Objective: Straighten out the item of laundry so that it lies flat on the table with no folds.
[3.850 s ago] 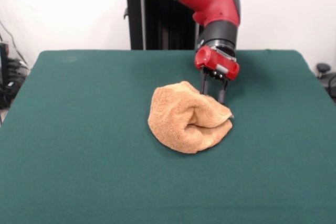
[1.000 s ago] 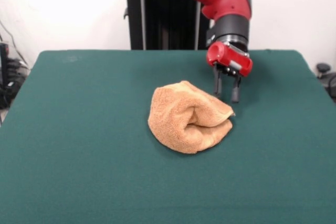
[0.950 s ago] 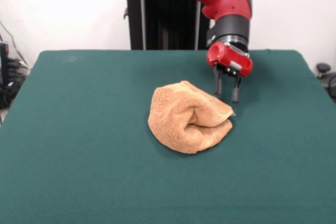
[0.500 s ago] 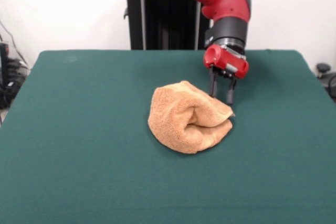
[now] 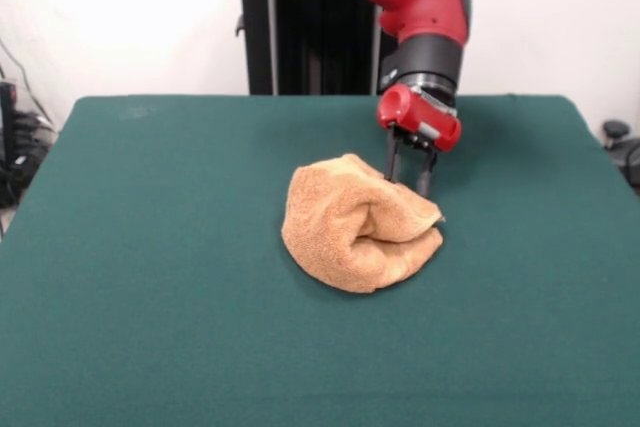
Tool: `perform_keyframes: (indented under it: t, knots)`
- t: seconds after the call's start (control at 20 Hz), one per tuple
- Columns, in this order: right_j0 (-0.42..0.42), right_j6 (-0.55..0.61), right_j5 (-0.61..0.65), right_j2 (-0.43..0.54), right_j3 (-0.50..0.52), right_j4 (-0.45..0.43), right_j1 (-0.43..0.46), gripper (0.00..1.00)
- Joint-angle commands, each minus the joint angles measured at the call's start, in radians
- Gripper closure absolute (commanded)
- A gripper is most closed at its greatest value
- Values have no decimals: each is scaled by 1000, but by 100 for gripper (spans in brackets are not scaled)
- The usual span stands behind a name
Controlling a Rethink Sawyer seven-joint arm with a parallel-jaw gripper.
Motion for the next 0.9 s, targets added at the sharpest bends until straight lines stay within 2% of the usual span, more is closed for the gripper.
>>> perform_keyframes:
  t: [0.05,0.3,0.9]
  knots:
    - [25,-2,100,30,-133,78,76,0]
    - [4,27,123,48,-146,37,77,0]
    - [19,29,156,50,-138,40,77,0]
